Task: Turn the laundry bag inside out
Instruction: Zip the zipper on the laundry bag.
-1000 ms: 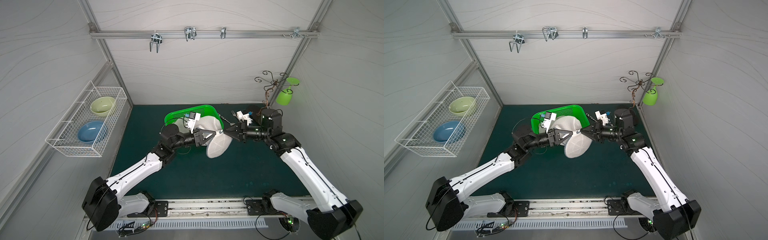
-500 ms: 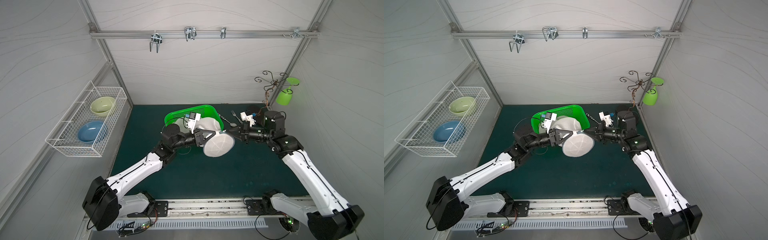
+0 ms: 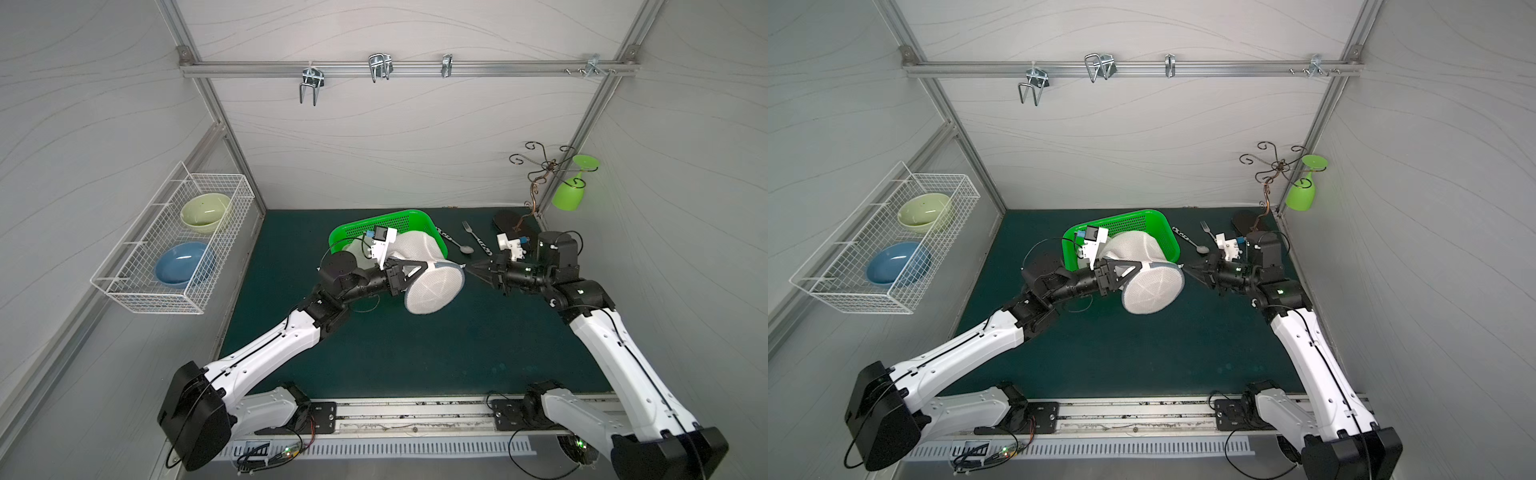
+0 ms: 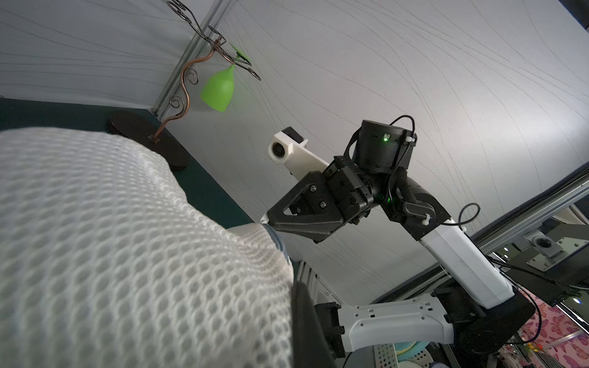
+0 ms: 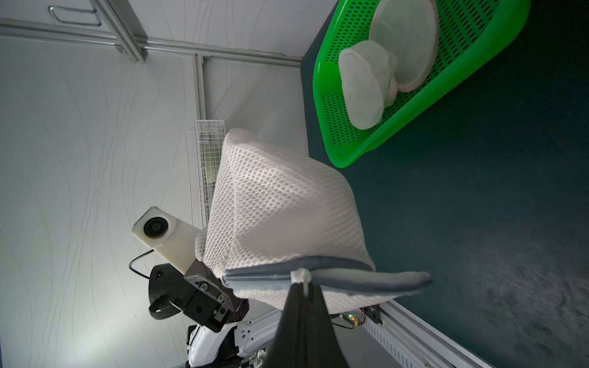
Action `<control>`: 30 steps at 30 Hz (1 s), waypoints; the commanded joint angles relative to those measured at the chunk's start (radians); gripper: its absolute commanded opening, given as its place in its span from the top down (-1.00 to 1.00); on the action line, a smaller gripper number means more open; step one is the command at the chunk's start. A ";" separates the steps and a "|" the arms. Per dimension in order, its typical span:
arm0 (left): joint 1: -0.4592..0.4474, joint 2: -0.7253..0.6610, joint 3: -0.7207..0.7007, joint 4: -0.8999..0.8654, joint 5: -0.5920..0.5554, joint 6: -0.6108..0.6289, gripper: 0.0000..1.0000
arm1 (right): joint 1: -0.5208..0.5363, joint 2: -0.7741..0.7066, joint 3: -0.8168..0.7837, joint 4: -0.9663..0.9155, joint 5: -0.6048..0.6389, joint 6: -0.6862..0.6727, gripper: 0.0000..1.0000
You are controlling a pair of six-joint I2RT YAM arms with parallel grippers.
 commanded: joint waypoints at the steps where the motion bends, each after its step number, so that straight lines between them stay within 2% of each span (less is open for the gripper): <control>1: 0.001 -0.040 -0.015 0.089 -0.048 0.004 1.00 | 0.003 -0.014 -0.042 -0.028 0.078 0.042 1.00; 3: 0.001 -0.047 -0.028 0.071 -0.060 0.003 1.00 | 0.024 -0.014 -0.028 -0.025 0.116 0.035 1.00; 4: 0.002 -0.054 -0.034 0.049 -0.068 0.008 0.95 | 0.032 -0.014 -0.009 -0.029 0.137 0.020 1.00; 5: 0.001 -0.059 -0.038 0.026 -0.078 0.010 0.79 | 0.037 -0.013 0.010 -0.032 0.158 0.006 1.00; 7: 0.002 -0.080 -0.049 -0.074 -0.119 0.025 0.10 | 0.047 -0.014 0.048 -0.040 0.199 -0.029 1.00; 8: 0.002 -0.094 -0.054 -0.119 -0.140 0.034 -0.16 | 0.048 -0.014 0.060 -0.039 0.210 -0.043 1.00; 9: 0.001 -0.115 -0.063 -0.185 -0.158 0.052 -0.35 | 0.049 -0.013 0.076 -0.041 0.216 -0.063 1.00; 11: 0.001 -0.158 -0.077 -0.312 -0.183 0.098 -0.52 | 0.049 -0.007 0.108 -0.073 0.224 -0.122 1.00; 16: 0.002 -0.262 -0.104 -0.603 -0.221 0.244 -0.61 | 0.052 0.013 0.157 -0.151 0.227 -0.286 1.00; 19: 0.001 -0.279 -0.084 -0.690 -0.226 0.332 -0.58 | 0.070 0.027 0.182 -0.190 0.233 -0.380 1.00; 26: -0.021 -0.220 0.025 -0.604 -0.183 0.470 -0.46 | 0.131 0.049 0.196 -0.269 0.212 -0.584 1.00; 30: -0.070 -0.203 0.092 -0.638 -0.156 0.602 -0.44 | 0.199 0.055 0.193 -0.294 0.173 -0.678 1.00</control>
